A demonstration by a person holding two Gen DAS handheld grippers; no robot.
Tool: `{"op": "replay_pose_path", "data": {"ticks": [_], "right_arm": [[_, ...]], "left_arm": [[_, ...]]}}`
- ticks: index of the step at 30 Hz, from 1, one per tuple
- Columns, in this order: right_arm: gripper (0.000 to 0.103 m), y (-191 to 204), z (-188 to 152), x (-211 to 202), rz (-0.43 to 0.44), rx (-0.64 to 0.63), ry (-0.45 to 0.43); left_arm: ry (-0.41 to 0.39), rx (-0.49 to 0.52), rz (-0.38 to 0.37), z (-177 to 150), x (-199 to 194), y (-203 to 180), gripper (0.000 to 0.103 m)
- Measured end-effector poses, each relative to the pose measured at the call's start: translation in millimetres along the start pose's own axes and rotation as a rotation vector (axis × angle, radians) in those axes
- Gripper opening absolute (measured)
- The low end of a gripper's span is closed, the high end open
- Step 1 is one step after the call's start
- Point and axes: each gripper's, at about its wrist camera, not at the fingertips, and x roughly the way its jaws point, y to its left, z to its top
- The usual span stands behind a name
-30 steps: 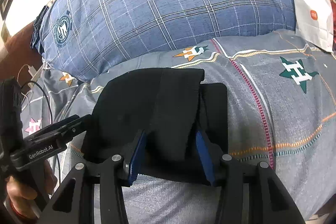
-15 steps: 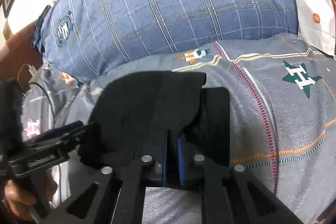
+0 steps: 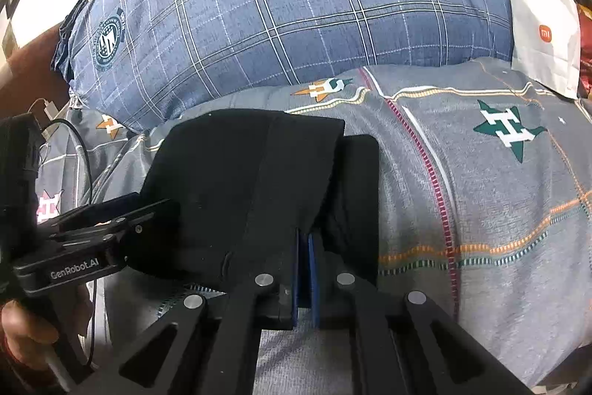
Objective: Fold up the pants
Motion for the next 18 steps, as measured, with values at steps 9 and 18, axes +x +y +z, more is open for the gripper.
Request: {"op": "replay_pose_path", "data": {"ticks": [9, 18], "right_arm": [[0.008, -3.5, 4.8, -9.2, -0.021, 0.038, -0.018], [0.046, -10.2, 27.0, 1.8, 0.029, 0.107, -0.033]], "left_arm": [[-0.027, -0.084, -0.042, 7.3, -22.0, 31.1, 0.076], [0.006, -0.127, -0.092, 5.9, -16.1, 35.2, 0.077]]}}
